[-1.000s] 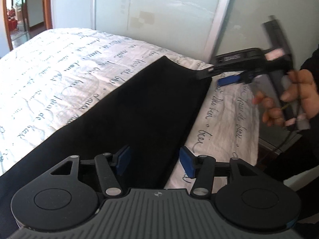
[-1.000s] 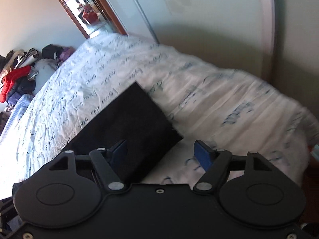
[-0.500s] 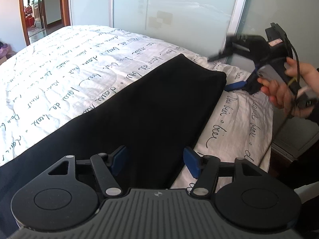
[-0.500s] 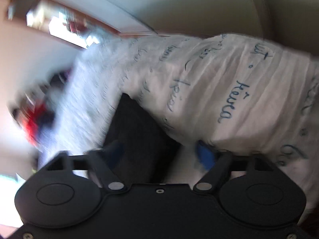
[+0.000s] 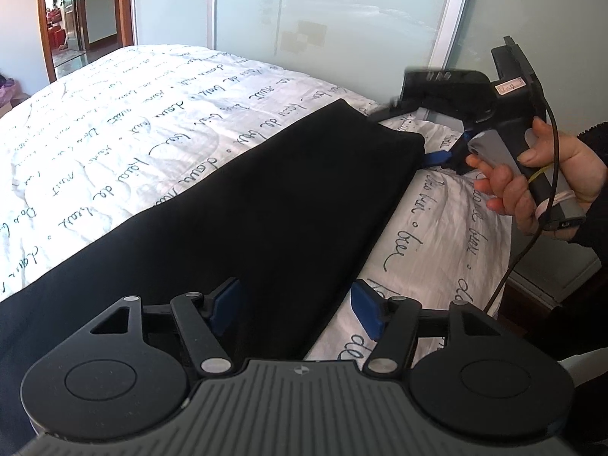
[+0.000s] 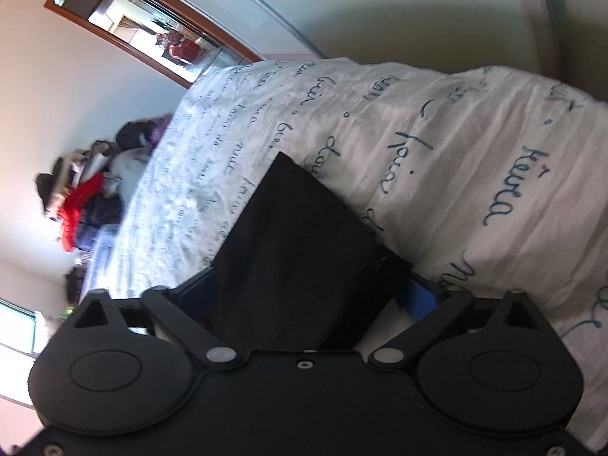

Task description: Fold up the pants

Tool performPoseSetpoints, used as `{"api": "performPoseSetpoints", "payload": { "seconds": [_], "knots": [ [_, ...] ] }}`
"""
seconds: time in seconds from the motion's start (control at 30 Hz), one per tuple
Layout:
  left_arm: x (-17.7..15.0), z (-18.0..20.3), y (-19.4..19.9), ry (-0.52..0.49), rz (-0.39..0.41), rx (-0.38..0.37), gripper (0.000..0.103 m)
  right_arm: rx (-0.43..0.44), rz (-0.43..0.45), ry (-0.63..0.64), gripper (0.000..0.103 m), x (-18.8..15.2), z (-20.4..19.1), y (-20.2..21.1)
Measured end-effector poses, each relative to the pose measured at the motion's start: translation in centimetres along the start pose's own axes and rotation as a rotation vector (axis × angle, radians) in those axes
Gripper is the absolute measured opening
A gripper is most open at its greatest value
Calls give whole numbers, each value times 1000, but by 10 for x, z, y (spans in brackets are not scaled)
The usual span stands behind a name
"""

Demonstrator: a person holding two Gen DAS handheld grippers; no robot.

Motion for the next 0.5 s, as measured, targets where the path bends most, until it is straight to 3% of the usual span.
{"api": "performPoseSetpoints", "payload": {
  "seconds": [0.03, 0.07, 0.1, 0.17, 0.23, 0.5],
  "knots": [
    [0, 0, 0, 0, -2, -1, 67, -39, 9, 48, 64, -1, -4, 4],
    [-1, 0, 1, -1, -4, -2, 68, -65, 17, 79, 42, -2, -6, 6],
    [-1, 1, 0, -3, -6, -2, 68, -81, 23, 78, 31, -3, -5, 7],
    [-2, 2, 0, -5, -8, -4, 68, -65, 27, 47, 26, -2, 4, 7],
    [-3, 3, -1, -4, -10, -3, 68, -42, 20, 48, 12, -2, 7, 9],
    [-1, 6, -3, -9, 0, 5, 68, 24, 24, 105, 9, -4, -2, 15]
  ]
}}
Point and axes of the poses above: each gripper's, at about its wrist camera, not at the fingertips, and y roughly against the way its jaws point, z to its right, x to its top, the point moved 2 cm from there along -y, roughly the way its jaws point, and after that the axes turned 15 degrees about z, right-handed, at the moved point
